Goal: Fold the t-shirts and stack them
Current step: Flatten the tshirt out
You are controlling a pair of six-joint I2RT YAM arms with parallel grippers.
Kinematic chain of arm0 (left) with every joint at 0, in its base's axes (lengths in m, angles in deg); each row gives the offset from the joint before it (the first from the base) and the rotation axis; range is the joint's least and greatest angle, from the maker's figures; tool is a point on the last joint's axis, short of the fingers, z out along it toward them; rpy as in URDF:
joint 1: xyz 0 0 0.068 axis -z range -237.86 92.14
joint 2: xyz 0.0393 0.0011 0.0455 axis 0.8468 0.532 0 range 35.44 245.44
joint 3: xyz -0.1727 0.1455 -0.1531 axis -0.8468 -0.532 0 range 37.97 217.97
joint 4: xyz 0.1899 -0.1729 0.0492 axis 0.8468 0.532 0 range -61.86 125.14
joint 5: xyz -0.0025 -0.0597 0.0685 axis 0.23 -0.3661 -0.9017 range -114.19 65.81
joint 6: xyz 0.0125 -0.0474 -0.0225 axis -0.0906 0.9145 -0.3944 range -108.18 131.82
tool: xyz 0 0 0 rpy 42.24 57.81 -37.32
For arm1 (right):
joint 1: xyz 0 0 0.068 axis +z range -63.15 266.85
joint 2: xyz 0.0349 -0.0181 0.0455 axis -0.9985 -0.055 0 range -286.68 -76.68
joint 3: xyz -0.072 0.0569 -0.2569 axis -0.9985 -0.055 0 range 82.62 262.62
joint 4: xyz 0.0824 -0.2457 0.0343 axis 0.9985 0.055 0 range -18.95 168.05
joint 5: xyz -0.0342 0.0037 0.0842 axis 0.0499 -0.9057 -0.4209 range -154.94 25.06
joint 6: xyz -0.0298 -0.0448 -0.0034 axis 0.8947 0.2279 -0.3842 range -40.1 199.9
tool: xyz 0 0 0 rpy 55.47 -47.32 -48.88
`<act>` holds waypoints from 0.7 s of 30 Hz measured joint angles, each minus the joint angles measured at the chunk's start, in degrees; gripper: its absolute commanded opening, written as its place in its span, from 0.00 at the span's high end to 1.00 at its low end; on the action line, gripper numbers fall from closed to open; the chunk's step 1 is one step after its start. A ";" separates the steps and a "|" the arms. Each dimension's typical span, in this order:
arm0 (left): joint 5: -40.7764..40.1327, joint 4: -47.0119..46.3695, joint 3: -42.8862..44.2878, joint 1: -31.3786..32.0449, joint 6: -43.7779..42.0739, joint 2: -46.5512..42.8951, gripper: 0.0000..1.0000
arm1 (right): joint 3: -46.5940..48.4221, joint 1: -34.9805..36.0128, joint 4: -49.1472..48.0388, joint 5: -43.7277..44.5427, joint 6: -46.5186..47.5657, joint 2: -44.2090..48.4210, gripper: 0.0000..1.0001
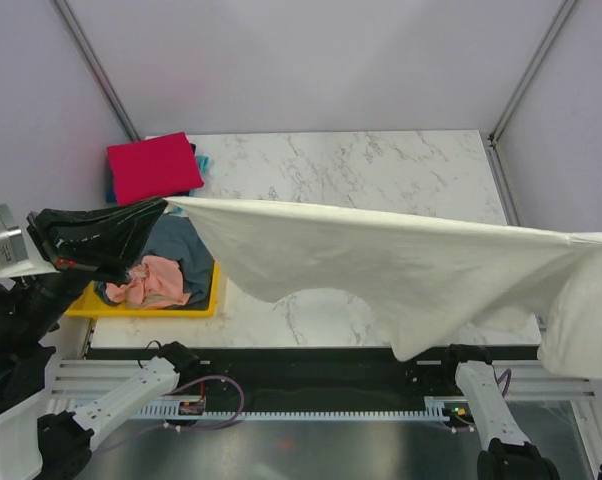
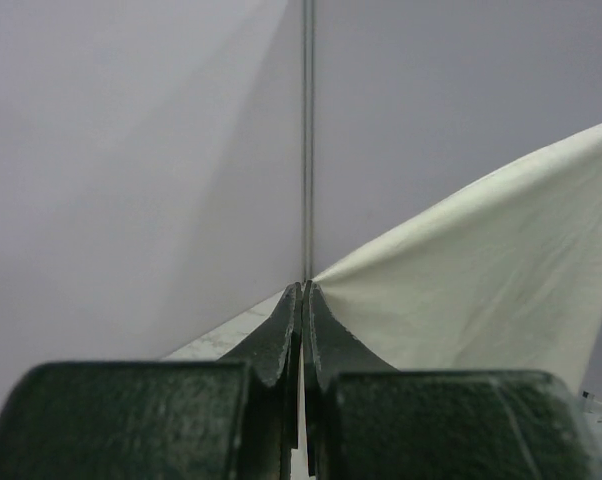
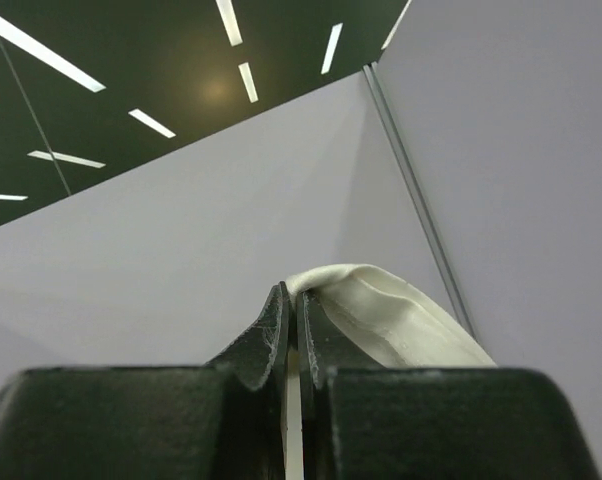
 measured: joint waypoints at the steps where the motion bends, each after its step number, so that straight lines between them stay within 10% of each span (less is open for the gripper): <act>1: 0.39 -0.13 0.39 0.00 -0.37 0.00 0.98 | 1.79 0.35 0.33 -0.02 0.79 -0.76 1.00; 8: -7.08 -1.42 2.56 0.04 -3.61 6.88 0.98 | 7.30 0.87 -1.27 -2.69 4.63 -13.62 1.00; 14: -14.29 -0.74 5.16 -6.49 -5.09 28.28 0.98 | -5.86 1.18 -8.76 -5.07 4.98 -37.29 1.00; 18: -11.58 -0.04 6.69 -17.73 -3.30 49.83 0.81 | -5.92 1.46 -9.05 -7.89 4.85 -61.29 0.40; 21: -10.95 4.42 8.83 -22.05 -2.12 65.46 0.33 | -0.09 1.66 -2.64 -8.37 5.27 -79.76 0.22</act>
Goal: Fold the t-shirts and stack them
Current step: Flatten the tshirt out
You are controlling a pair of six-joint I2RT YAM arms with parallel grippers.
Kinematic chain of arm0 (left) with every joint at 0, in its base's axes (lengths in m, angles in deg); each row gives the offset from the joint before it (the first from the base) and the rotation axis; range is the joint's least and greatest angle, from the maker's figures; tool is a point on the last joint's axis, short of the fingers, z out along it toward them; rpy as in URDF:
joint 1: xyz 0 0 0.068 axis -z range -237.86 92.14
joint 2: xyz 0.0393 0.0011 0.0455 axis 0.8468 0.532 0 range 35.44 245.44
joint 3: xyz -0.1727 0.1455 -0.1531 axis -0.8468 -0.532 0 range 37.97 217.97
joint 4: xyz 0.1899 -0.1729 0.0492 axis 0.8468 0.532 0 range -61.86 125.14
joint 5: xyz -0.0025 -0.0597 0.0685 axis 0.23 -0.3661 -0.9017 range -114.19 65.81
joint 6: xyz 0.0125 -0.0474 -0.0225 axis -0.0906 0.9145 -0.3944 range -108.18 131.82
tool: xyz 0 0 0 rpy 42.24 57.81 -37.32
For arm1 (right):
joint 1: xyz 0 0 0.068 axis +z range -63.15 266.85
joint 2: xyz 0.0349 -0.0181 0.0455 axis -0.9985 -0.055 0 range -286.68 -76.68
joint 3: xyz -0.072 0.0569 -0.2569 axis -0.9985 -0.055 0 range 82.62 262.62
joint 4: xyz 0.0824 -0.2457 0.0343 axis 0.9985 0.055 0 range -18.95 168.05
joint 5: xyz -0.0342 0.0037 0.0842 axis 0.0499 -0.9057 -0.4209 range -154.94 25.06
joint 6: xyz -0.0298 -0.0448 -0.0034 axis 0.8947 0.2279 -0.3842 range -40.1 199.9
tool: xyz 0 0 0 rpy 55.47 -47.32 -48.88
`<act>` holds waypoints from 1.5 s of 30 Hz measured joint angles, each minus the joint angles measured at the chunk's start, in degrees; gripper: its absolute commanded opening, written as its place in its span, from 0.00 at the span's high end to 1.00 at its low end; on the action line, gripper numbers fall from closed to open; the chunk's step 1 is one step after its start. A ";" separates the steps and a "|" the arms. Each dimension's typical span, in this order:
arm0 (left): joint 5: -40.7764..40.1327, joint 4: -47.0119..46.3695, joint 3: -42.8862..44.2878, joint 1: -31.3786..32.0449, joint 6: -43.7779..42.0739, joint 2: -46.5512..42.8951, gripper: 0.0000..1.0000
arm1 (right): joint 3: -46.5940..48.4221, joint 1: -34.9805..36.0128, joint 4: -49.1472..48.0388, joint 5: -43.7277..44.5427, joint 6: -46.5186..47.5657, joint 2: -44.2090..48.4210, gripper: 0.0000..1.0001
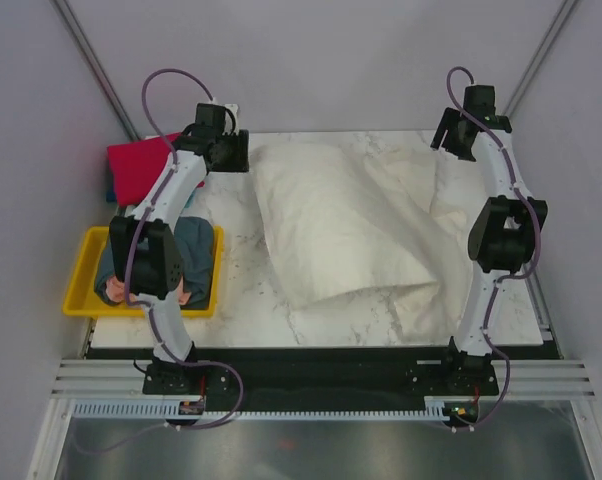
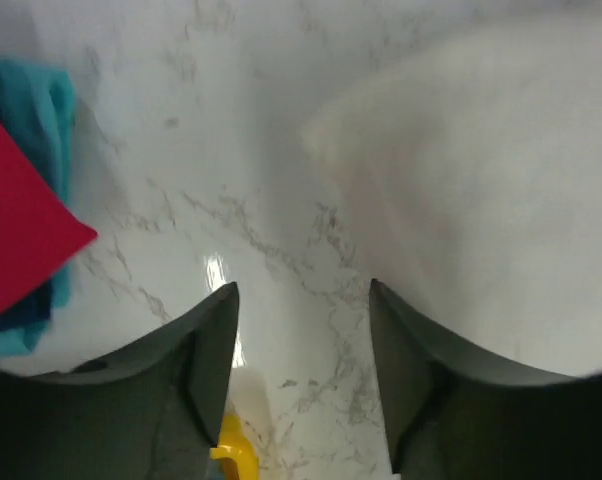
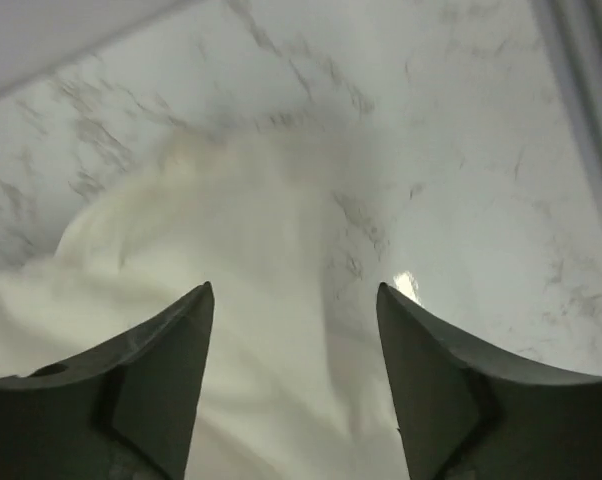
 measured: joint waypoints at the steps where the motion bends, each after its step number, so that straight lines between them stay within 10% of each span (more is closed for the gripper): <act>1: 0.35 2.08 0.00 -0.96 0.52 3.45 0.16 | 0.17 0.00 1.64 0.13 0.26 -3.34 0.17; 15: 2.99 -2.10 -14.51 5.55 6.47 -13.77 0.17 | -26.23 0.00 -9.18 -2.08 -1.51 23.85 0.14; 32: -2.14 -10.45 -32.39 11.34 20.81 1.79 0.20 | -29.55 1.70 -12.11 -8.37 -3.78 8.24 0.18; 38: -5.51 -11.23 -32.09 11.26 23.41 4.15 0.64 | -29.16 1.66 -12.52 -8.00 -3.78 5.40 0.17; 40: -5.92 -11.61 -31.71 11.08 24.15 4.66 0.98 | -28.79 1.64 -12.48 -7.61 -3.78 4.76 0.17; 45: -5.27 -12.44 -31.95 11.02 24.65 4.68 0.98 | -24.20 1.11 -12.50 -7.17 -3.76 1.27 0.18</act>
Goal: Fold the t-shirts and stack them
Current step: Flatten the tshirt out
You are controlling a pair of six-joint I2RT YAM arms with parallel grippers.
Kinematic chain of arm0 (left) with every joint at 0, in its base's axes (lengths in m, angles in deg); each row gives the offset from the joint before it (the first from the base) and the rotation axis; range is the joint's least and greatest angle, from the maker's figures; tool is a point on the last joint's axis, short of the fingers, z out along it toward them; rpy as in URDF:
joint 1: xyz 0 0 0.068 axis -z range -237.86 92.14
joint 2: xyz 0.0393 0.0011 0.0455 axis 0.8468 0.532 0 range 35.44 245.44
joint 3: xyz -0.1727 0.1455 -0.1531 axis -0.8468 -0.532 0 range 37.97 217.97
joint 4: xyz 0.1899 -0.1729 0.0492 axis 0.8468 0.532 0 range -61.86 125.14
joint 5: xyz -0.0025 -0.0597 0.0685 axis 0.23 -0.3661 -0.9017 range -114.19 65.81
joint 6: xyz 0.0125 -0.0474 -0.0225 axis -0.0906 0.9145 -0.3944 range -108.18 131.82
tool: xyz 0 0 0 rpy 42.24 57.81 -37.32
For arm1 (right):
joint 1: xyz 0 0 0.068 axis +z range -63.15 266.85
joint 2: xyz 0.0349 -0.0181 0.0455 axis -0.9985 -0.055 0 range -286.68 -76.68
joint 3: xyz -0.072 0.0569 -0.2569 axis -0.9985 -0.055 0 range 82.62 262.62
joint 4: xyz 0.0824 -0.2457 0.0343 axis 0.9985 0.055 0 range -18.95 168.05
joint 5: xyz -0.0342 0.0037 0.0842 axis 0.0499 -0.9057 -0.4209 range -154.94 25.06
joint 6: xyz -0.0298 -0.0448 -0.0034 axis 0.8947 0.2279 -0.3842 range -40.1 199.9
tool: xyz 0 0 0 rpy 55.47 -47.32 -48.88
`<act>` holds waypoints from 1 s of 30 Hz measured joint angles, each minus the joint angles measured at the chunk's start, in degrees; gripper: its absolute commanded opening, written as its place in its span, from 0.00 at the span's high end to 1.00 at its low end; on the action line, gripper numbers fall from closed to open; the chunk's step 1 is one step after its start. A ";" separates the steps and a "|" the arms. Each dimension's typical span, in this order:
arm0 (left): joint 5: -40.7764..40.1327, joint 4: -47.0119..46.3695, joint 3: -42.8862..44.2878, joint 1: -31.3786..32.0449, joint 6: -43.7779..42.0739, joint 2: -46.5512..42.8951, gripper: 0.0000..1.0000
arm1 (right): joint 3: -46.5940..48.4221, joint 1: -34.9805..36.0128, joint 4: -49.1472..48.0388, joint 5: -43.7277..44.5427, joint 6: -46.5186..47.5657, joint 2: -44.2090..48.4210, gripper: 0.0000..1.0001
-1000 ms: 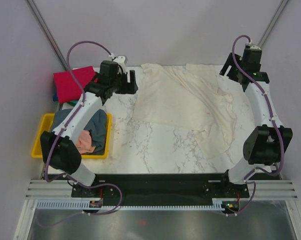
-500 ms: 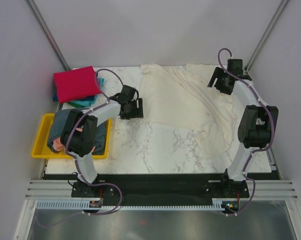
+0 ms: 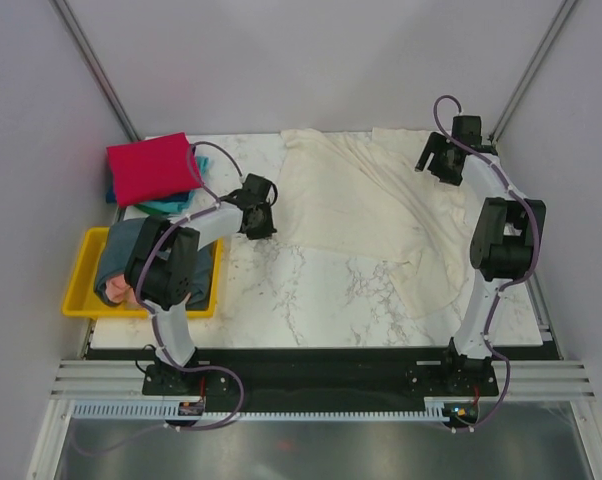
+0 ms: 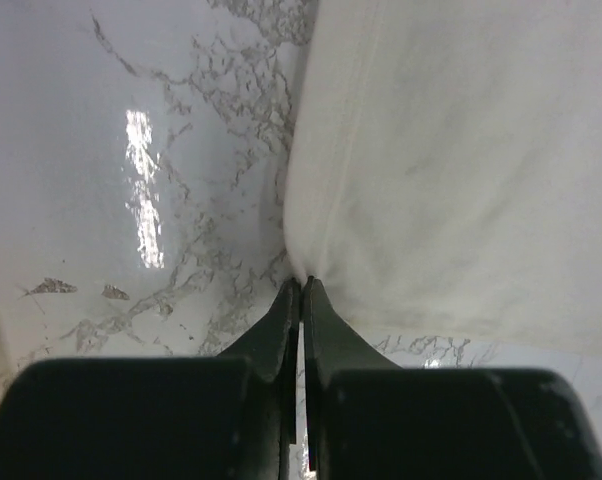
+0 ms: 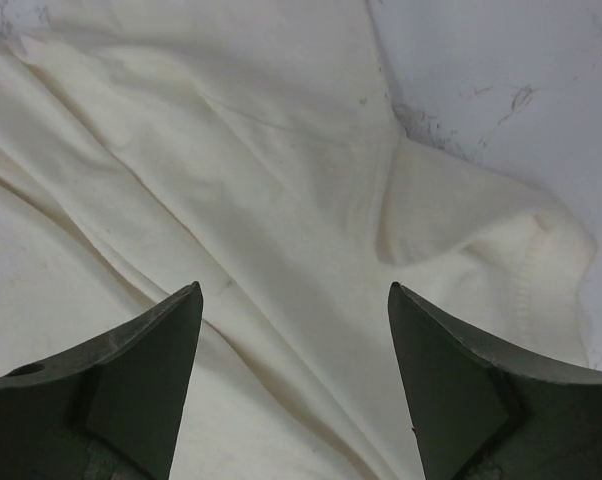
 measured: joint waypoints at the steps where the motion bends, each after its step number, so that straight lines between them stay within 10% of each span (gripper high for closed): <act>1: 0.04 -0.46 -0.98 -0.04 0.22 -0.94 0.98 | 1.73 -0.20 -0.04 0.11 0.00 -1.31 0.18; 15: 3.63 4.55 -21.20 -1.49 1.95 -24.28 0.98 | 21.86 -0.81 0.52 1.01 1.03 -21.75 0.30; 25: 7.69 4.63 -25.24 -1.49 3.19 -25.31 0.98 | 31.43 -1.03 0.85 2.23 2.73 -28.72 0.72; 30: 8.72 5.03 -28.83 -1.49 5.11 -31.58 0.98 | 37.55 -1.92 0.61 2.51 2.91 -32.96 0.77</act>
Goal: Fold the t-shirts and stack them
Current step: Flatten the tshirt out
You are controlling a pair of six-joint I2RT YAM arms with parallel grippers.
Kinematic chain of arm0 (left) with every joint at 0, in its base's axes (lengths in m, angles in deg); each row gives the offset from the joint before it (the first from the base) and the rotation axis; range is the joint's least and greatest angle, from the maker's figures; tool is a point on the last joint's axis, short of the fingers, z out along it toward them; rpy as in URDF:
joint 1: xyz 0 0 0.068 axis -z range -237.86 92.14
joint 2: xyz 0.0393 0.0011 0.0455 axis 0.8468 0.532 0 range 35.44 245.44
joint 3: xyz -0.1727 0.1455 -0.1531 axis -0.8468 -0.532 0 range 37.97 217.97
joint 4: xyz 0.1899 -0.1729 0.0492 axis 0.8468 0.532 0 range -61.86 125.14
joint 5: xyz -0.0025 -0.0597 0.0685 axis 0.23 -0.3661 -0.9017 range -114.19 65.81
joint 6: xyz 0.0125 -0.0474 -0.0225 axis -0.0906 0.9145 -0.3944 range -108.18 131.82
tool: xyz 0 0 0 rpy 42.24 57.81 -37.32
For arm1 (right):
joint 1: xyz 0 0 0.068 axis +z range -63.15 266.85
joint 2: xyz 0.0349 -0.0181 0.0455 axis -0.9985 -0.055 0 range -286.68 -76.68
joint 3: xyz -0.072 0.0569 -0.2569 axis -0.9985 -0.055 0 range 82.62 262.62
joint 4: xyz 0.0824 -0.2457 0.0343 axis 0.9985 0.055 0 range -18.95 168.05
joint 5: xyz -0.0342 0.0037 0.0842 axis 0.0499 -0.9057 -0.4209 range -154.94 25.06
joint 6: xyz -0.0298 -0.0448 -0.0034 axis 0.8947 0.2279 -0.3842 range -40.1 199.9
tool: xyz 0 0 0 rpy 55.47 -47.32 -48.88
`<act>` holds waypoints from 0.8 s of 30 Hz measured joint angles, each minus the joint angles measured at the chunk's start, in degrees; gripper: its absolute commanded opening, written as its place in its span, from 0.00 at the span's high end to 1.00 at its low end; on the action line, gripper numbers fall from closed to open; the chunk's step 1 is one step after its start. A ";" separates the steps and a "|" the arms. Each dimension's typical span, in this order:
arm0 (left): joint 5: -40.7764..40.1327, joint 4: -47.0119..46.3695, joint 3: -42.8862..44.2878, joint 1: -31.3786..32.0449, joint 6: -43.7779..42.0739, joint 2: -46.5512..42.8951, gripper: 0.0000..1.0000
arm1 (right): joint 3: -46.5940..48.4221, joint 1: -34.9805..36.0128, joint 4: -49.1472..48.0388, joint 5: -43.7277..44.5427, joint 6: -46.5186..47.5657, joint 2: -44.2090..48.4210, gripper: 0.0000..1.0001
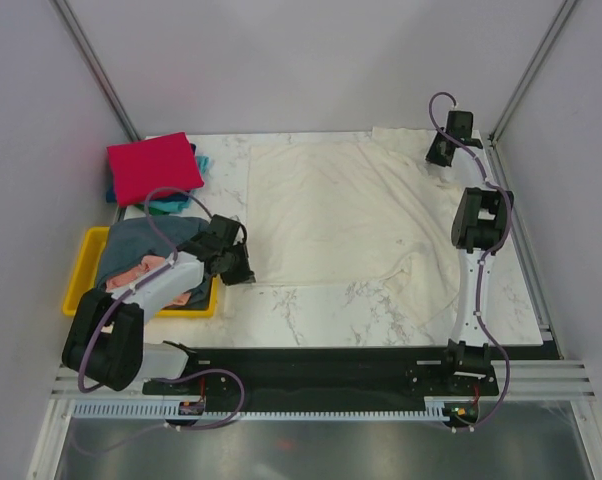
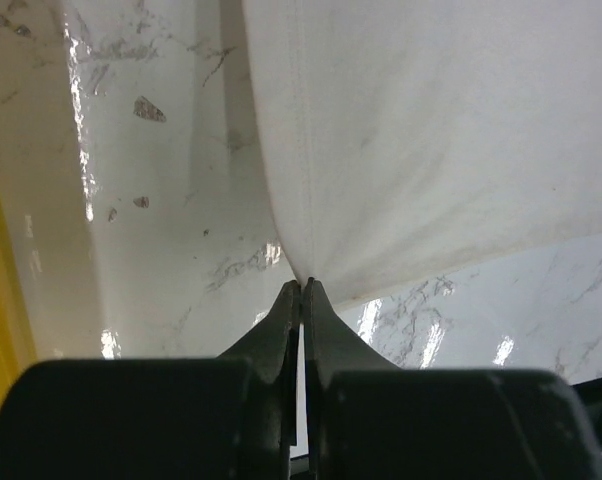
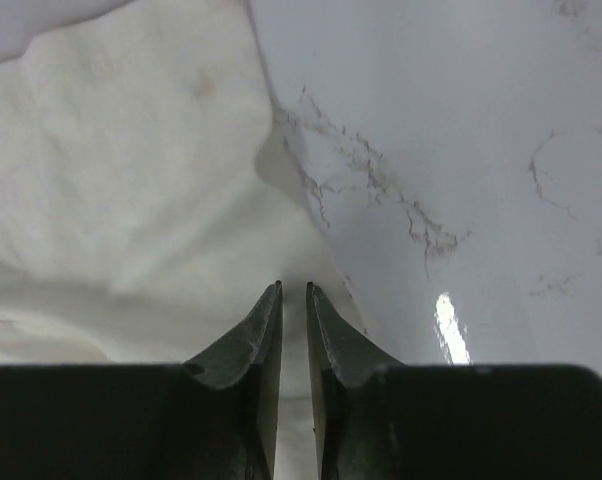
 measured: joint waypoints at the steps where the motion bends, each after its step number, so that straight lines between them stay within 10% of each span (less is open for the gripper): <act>1: 0.24 0.15 -0.57 0.00 0.35 -1.36 0.98 | 1.01 -0.11 -0.44 0.04 -0.02 -0.72 0.76; 24: -2.45 9.68 -6.03 0.15 5.95 -18.53 0.98 | 4.09 -3.85 -21.79 2.12 -7.74 -6.23 0.02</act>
